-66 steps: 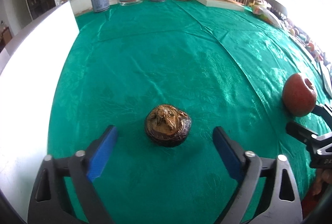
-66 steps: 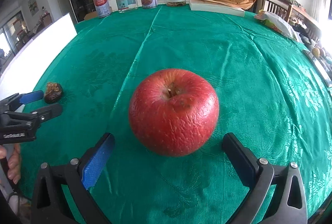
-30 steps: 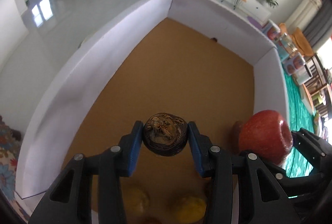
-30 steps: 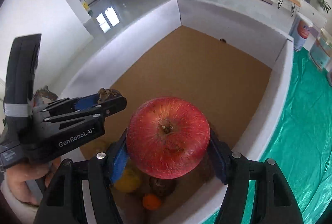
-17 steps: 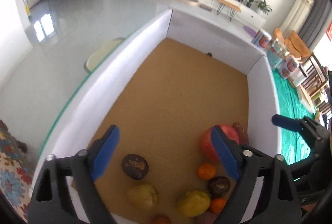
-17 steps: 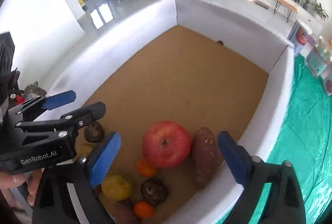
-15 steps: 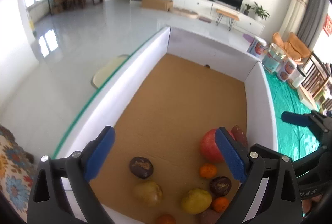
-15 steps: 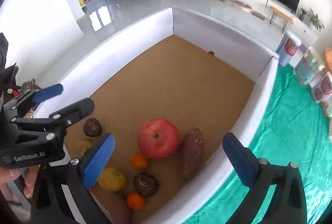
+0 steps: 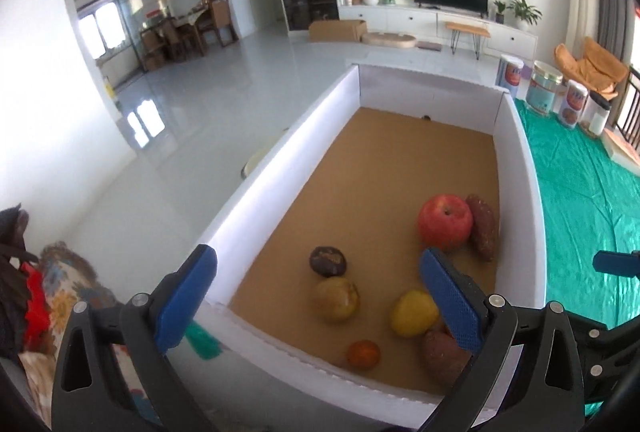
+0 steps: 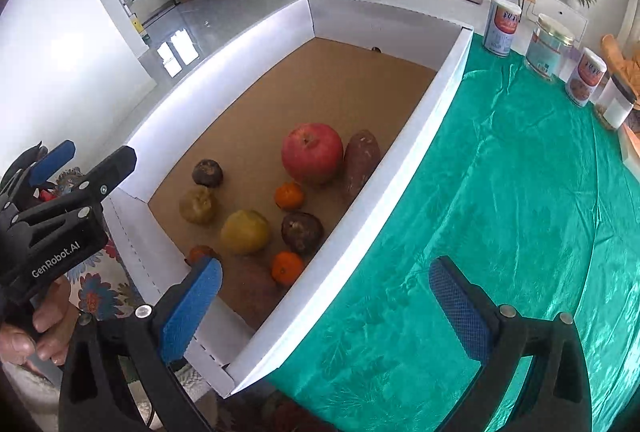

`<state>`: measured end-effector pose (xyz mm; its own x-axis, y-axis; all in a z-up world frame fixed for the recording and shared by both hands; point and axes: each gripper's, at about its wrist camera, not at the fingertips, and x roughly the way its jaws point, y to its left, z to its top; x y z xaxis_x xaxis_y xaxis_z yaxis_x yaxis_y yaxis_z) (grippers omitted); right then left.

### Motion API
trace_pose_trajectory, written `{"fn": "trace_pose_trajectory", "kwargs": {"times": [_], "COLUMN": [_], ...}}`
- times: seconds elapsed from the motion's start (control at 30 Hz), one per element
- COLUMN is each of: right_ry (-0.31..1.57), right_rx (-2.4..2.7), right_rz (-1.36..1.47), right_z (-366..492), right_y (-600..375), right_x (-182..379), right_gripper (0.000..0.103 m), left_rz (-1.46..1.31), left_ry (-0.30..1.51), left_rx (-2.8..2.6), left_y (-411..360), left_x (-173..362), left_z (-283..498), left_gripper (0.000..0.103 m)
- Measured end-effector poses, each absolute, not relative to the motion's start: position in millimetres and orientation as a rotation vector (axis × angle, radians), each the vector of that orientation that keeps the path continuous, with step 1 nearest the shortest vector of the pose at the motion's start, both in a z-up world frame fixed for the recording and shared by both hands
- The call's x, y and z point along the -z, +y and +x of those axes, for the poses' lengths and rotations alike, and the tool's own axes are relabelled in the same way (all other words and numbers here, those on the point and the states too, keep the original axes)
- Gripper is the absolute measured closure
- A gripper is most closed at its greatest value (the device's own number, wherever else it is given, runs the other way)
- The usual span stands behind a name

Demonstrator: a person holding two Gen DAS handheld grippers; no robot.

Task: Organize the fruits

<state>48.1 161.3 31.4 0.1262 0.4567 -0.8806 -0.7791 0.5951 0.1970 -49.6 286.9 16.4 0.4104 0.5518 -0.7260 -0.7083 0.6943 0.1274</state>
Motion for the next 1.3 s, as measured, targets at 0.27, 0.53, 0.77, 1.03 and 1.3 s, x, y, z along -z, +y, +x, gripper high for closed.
{"fn": "trace_pose_trajectory", "kwargs": {"times": [0.27,0.53,0.77,1.03,1.3], "right_ry": [1.113,1.119,1.119,1.133,1.119], "right_rx": [-0.931,-0.91,-0.908,-0.925,-0.898], "right_rz": [-0.352,-0.347,-0.327,-0.315,-0.338], "right_z": [36.3,27.5,23.3,13.4,9.0], "right_y": [178.3,184.7,183.9,188.4,193.1], "right_x": [-32.2,-37.8,-50.2,-57.1,-58.5], "right_gripper": [0.0,0.0,0.0,0.0,0.0], "left_rz": [-0.255,-0.273,-0.286,-0.29,-0.324], "left_ry": [0.9,0.917,0.929,0.937,0.947], "left_rx": [-0.817,-0.79,-0.757,-0.764,-0.73], "left_y": [297.0,297.0,294.6,296.7,304.1], "left_x": [0.8,6.5,1.4,-9.5,-9.8], "left_z": [-63.0,-68.0,-68.8,-72.6,-77.0], "left_gripper": [0.001,0.001,0.001,0.001,0.001]}}
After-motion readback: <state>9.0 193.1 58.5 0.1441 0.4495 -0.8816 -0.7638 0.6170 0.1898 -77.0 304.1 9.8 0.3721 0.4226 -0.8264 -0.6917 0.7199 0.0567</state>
